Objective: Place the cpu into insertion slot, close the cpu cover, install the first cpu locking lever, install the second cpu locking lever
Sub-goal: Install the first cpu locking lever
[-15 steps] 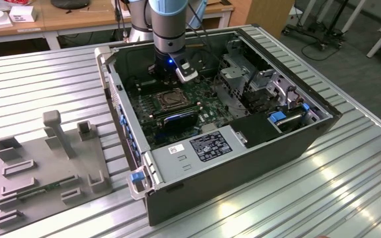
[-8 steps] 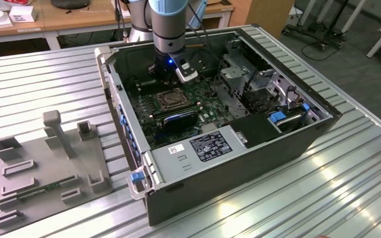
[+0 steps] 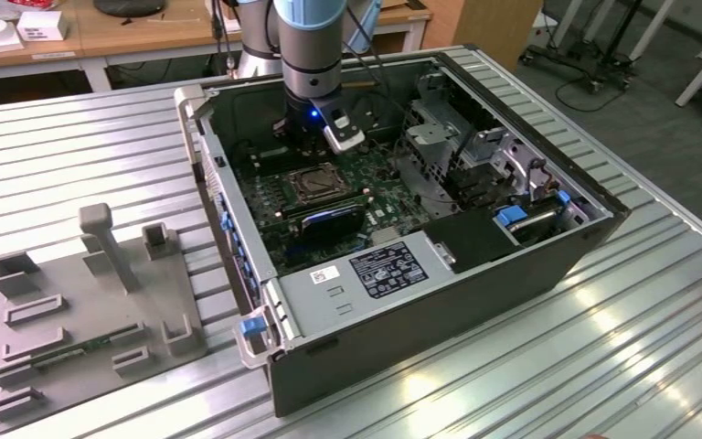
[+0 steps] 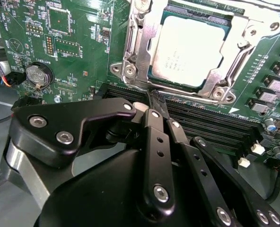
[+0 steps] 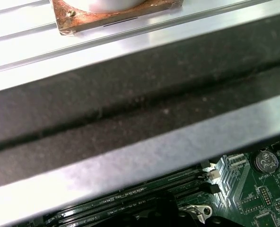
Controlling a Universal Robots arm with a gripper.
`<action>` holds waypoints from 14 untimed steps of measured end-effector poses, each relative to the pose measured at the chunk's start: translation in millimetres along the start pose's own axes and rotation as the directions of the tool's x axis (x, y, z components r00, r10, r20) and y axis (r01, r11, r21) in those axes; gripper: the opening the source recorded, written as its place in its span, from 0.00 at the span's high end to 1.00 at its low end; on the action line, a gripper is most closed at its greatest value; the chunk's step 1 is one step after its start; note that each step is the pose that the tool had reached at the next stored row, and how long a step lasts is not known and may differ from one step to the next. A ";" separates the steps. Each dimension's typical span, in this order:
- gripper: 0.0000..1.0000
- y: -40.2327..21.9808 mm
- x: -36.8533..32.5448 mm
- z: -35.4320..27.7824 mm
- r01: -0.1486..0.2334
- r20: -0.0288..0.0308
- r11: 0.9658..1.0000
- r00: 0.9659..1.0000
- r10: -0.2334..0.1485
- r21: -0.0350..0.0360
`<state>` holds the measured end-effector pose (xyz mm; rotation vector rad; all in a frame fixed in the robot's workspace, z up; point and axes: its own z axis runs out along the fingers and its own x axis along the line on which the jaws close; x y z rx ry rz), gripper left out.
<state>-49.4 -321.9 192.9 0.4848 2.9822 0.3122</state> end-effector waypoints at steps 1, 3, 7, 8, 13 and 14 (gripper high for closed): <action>0.89 0.0 0.0 0.0 0.000 0.000 1.000 1.000 0.000 0.000; 0.89 0.0 0.0 0.2 0.000 0.000 1.000 1.000 0.000 0.000; 0.89 -0.3 0.1 0.5 0.000 0.000 1.000 1.000 0.000 0.000; 0.89 -0.3 0.1 0.5 0.000 0.000 1.000 1.000 0.000 0.000; 0.89 -0.4 0.1 0.6 0.000 -0.001 1.000 1.000 0.000 -0.001; 0.89 -0.4 0.1 0.6 0.000 -0.001 1.000 1.000 0.000 -0.001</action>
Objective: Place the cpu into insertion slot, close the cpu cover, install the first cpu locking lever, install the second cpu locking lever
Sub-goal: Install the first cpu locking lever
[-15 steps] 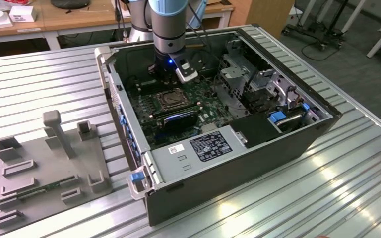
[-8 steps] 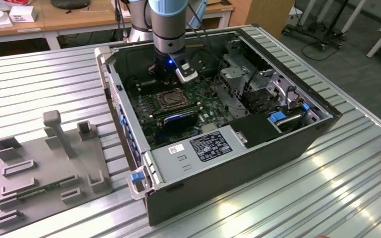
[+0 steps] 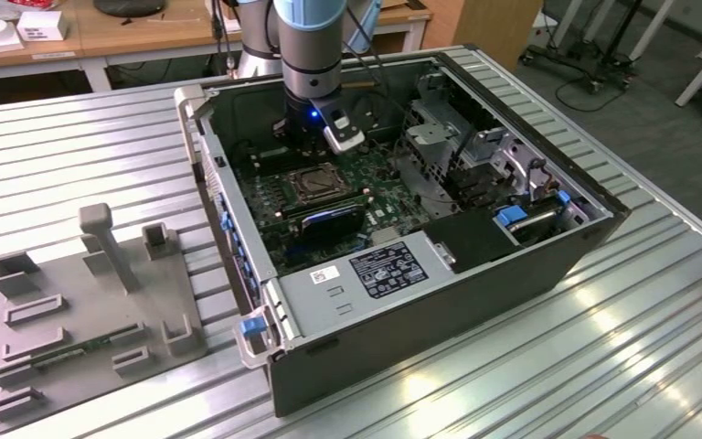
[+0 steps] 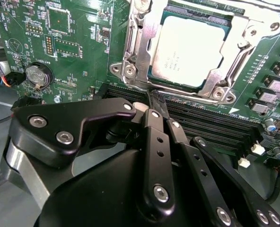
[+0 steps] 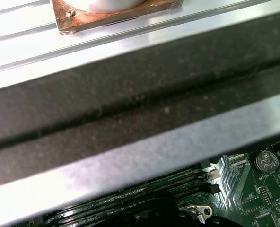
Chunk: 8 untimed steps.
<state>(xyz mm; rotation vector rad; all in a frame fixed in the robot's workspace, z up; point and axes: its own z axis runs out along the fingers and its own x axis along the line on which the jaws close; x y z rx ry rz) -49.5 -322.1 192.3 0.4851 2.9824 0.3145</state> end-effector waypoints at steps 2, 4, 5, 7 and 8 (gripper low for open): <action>0.89 -0.2 0.0 -0.2 0.000 -0.001 1.000 1.000 0.000 -0.002; 0.89 -0.1 0.0 -0.1 -0.001 -0.001 1.000 1.000 0.001 -0.004; 0.89 -0.1 0.0 -0.1 -0.001 -0.001 1.000 1.000 0.001 -0.004; 0.89 -0.1 0.0 -0.1 -0.001 -0.001 1.000 1.000 0.001 -0.004; 0.89 -0.1 0.0 0.0 -0.001 -0.001 1.000 1.000 0.001 -0.004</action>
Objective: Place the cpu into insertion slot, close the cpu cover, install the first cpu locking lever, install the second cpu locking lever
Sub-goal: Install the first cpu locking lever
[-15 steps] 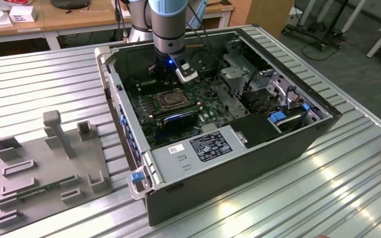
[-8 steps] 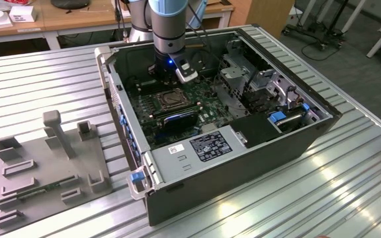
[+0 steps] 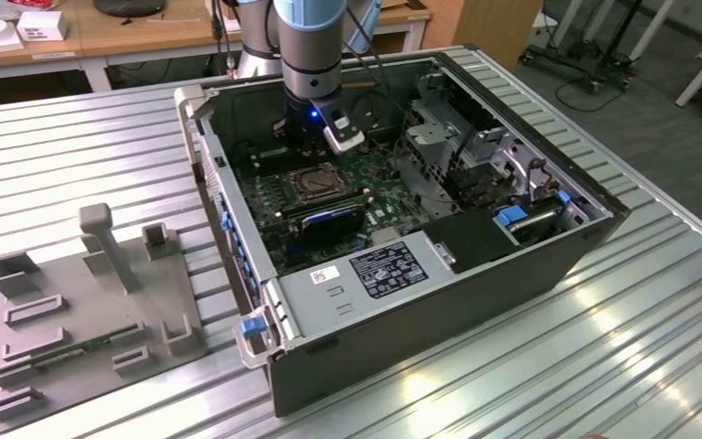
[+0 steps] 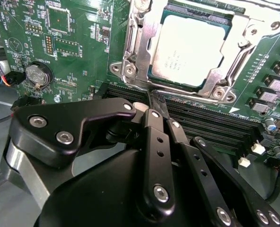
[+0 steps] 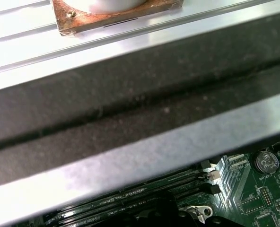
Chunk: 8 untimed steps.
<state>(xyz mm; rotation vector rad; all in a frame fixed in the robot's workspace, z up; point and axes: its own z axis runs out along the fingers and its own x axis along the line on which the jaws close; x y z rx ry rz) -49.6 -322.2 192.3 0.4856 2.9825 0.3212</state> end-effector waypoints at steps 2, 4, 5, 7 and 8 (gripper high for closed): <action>0.89 0.0 0.0 0.0 0.000 0.000 1.000 1.000 0.000 0.000; 0.89 0.0 -0.1 0.1 0.000 0.000 1.000 1.000 0.000 0.000; 0.89 -0.1 -0.2 -0.1 0.000 0.000 1.000 1.000 0.000 0.000; 0.89 0.0 -0.4 0.3 0.000 0.000 1.000 1.000 0.000 0.000; 0.89 -0.1 -0.7 0.2 0.000 0.000 1.000 1.000 0.000 0.000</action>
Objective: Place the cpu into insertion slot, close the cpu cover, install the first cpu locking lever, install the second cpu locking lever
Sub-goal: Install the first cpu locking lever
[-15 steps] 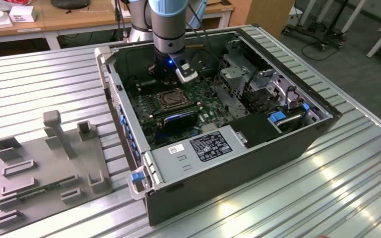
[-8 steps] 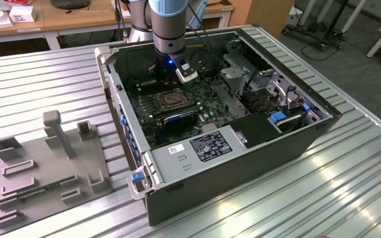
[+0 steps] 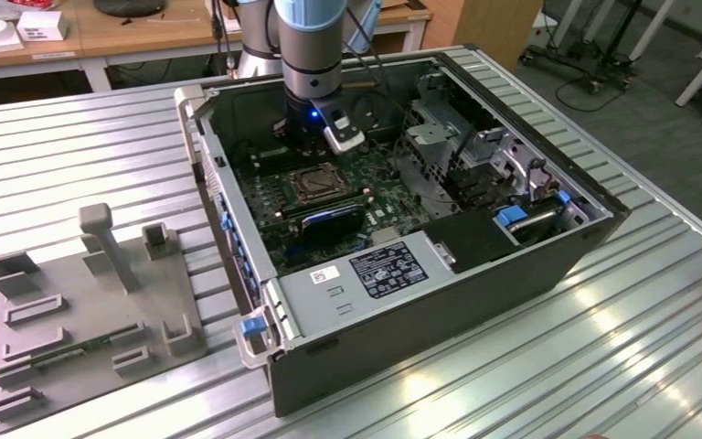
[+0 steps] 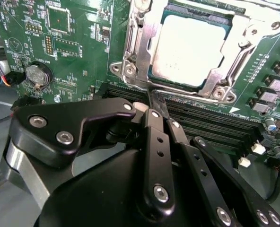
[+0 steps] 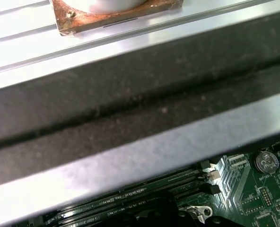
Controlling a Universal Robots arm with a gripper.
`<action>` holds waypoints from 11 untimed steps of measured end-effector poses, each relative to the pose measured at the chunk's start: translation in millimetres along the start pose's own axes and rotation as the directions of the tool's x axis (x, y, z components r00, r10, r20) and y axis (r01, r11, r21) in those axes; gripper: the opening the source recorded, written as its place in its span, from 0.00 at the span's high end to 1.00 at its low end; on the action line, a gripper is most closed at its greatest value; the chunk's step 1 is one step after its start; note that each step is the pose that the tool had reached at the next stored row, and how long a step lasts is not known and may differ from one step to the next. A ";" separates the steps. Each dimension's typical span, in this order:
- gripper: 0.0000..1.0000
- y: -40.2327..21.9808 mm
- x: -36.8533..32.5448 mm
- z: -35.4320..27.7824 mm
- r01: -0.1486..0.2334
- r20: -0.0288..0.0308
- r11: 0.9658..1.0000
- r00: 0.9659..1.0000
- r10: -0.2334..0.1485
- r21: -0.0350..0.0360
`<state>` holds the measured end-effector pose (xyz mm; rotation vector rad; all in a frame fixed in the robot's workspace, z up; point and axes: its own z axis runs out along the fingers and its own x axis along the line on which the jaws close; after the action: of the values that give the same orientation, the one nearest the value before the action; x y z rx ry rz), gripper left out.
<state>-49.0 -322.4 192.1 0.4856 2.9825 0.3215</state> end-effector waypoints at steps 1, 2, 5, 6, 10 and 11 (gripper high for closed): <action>0.89 0.0 -0.3 0.0 0.000 0.000 1.000 1.000 0.000 0.000; 0.89 0.1 -0.5 0.1 0.000 0.000 1.000 1.000 0.000 0.000; 0.89 0.4 -1.1 0.6 0.000 0.000 1.000 1.000 0.000 -0.001; 0.89 0.4 -1.2 0.6 0.000 0.000 1.000 1.000 0.000 -0.001; 0.89 0.6 -1.2 0.4 0.000 0.000 1.000 1.000 0.000 -0.001; 0.89 0.7 -1.3 0.0 0.000 0.001 1.000 1.000 0.000 -0.001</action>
<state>-47.5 -322.2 192.4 0.4854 2.9817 0.3232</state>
